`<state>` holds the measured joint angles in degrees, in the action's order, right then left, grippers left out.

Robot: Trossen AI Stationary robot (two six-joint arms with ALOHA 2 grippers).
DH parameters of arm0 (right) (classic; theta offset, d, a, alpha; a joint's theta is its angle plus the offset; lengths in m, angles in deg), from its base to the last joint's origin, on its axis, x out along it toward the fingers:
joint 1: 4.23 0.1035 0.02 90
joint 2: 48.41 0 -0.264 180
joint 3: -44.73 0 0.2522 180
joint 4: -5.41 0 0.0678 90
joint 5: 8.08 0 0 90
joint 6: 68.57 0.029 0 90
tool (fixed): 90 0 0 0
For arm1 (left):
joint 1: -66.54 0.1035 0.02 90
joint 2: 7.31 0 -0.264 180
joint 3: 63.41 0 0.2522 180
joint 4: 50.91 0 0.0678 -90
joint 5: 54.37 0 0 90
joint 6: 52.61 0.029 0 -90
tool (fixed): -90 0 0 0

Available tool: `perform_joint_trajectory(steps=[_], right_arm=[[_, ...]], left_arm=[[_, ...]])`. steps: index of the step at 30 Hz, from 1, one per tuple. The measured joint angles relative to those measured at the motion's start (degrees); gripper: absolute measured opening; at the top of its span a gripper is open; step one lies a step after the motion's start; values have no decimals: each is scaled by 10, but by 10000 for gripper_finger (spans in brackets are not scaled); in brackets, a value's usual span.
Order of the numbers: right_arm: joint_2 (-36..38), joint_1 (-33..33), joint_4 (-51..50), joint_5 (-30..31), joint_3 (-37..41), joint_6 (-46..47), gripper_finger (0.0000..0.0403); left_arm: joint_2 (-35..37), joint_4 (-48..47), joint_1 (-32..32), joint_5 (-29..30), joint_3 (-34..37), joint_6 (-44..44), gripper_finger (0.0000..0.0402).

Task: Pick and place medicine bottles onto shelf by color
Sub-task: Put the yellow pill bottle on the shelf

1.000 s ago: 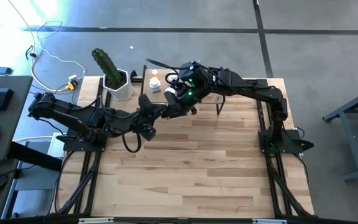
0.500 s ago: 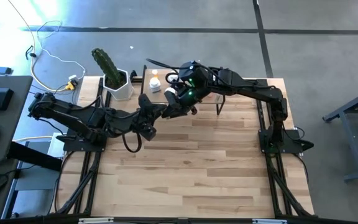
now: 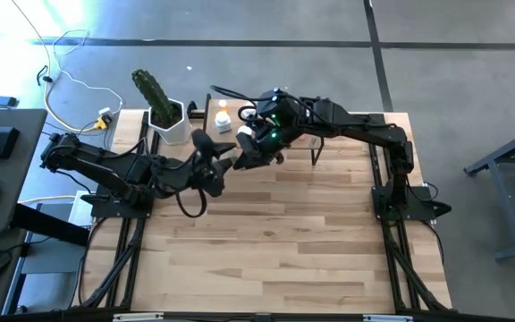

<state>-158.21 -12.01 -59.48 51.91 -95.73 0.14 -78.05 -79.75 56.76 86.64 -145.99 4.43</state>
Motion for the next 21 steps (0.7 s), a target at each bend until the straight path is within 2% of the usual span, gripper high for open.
perform_joint_trajectory(steps=[11, 21], right_arm=[[0, -20, -5, 36, 0, -94, 92], [0, -42, -5, 49, 0, -146, 92]], left_arm=[[0, -18, 1, 61, 0, -185, 204], [1, -29, 20, 87, 0, -289, 204]])
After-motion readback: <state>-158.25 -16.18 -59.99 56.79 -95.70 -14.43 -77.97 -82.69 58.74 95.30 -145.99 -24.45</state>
